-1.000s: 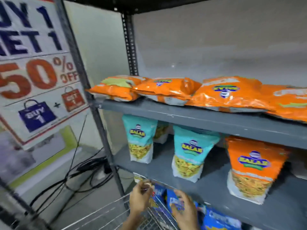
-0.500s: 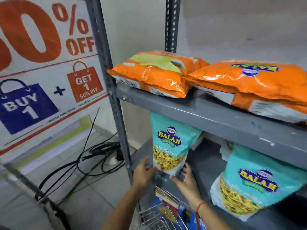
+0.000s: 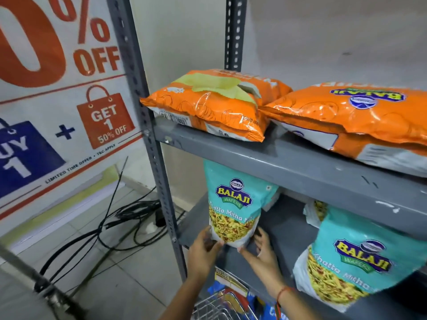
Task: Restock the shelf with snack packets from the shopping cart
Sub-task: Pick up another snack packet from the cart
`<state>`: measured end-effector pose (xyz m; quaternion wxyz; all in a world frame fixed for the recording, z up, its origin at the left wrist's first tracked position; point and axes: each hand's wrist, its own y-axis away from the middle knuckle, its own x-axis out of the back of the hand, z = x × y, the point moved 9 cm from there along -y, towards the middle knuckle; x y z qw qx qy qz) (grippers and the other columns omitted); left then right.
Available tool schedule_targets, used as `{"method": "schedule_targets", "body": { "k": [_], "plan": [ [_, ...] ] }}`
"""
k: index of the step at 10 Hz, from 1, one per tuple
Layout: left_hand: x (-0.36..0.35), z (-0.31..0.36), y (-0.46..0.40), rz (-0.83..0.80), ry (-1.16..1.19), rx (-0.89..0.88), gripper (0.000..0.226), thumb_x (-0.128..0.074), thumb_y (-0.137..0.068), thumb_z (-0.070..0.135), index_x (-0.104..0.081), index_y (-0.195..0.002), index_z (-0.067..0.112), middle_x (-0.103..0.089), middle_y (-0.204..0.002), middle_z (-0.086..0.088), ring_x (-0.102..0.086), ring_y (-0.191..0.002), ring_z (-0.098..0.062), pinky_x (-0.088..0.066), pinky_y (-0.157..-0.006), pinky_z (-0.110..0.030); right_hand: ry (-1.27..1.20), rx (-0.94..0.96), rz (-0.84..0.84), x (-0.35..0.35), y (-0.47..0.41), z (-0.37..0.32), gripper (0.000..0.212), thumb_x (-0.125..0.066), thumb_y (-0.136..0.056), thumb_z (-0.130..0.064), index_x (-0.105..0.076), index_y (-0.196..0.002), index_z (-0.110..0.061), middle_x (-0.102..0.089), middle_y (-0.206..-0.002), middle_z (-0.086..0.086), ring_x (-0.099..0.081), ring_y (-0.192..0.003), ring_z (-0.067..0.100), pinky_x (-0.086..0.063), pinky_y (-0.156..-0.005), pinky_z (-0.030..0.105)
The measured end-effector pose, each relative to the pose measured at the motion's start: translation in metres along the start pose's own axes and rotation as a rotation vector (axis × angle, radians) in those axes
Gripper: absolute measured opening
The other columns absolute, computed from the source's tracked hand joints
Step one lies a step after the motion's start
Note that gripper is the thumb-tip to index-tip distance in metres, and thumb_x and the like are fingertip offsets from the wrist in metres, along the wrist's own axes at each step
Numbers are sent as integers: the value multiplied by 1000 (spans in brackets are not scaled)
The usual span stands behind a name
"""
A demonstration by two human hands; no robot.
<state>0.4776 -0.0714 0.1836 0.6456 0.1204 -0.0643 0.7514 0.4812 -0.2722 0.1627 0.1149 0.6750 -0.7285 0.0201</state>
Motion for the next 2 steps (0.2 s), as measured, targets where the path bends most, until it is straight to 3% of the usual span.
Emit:
{"method": "schedule_targets", "body": {
  "k": [1, 2],
  "plan": [
    [0, 11, 19, -18, -22, -32, 47, -70, -79, 24, -52, -123, 25, -68, -106, 4, -65, -85, 6, -48, -67, -7, -1, -16, 30, 14, 30, 3, 89, -78, -71, -19, -26, -142, -27, -41, -130, -5, -41, -128, 14, -36, -105, 33],
    [-3, 35, 49, -20, -66, -122, 48, -69, -79, 32, -52, -124, 26, -66, -109, 1, -63, -88, -2, -51, -75, -22, 7, -4, 108, 34, 74, -4, 80, -79, -71, -22, -32, -135, -34, -43, -139, 5, -41, -129, 16, -34, -105, 32]
  ]
}}
